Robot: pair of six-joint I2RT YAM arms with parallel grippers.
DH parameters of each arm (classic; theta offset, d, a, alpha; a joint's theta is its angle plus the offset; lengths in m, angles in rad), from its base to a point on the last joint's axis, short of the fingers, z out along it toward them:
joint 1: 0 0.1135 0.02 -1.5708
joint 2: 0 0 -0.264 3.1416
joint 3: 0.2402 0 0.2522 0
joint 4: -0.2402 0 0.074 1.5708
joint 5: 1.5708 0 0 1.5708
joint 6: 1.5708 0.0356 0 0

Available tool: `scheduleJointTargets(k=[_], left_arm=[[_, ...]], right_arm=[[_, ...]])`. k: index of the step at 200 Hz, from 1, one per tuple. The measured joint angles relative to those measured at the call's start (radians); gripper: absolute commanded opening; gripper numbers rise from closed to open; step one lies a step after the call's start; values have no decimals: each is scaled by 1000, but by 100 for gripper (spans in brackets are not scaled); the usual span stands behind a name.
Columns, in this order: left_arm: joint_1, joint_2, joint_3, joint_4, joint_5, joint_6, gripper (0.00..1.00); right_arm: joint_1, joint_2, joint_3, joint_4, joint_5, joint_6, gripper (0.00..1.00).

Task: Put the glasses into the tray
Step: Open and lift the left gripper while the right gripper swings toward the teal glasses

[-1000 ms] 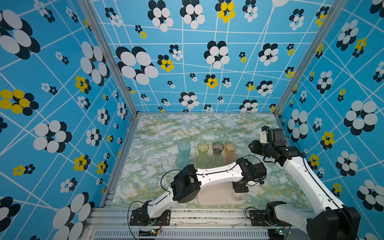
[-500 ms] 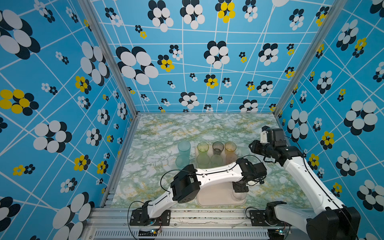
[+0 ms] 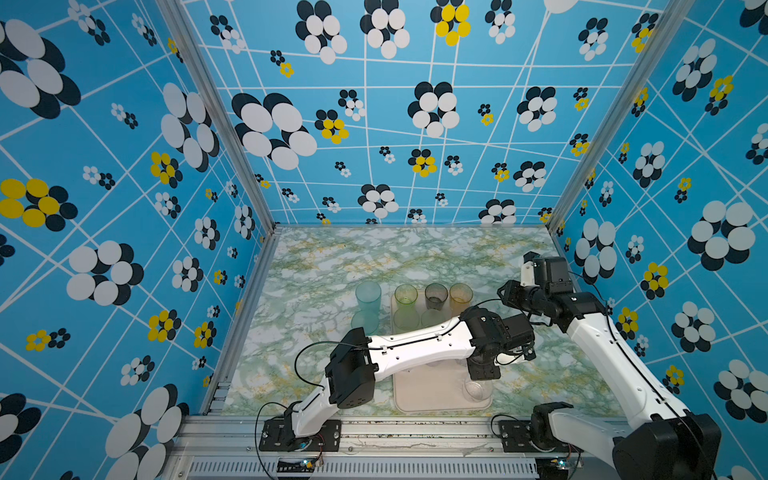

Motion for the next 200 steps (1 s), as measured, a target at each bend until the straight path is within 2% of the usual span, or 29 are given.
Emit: scheduleJointTargets(k=[24,44,84,112,132,160,200], left_arm=[[13,-117,-55,31,11,-5,27],[60,-254,-114,83,14,-27,29],[251,-605,-385,270,-11,-135,32],[378,-825,-614,381,-88,-240,34],[454,-985,-778,452,-153,-319,36],[550,-1233,-979,533,-250,-408,38],[636,-1461,-1105,603,-335,-478,40]], right_arm=[[0,-11,0,0,0,-8,37],[0,-14,1,-3,0,-23,37],[-2,1,44,-34,-28,-49,37],[11,16,80,-58,-42,-60,37],[81,24,115,-88,-30,-64,38],[243,92,222,-122,2,-72,38],[455,258,409,-157,66,-81,38]])
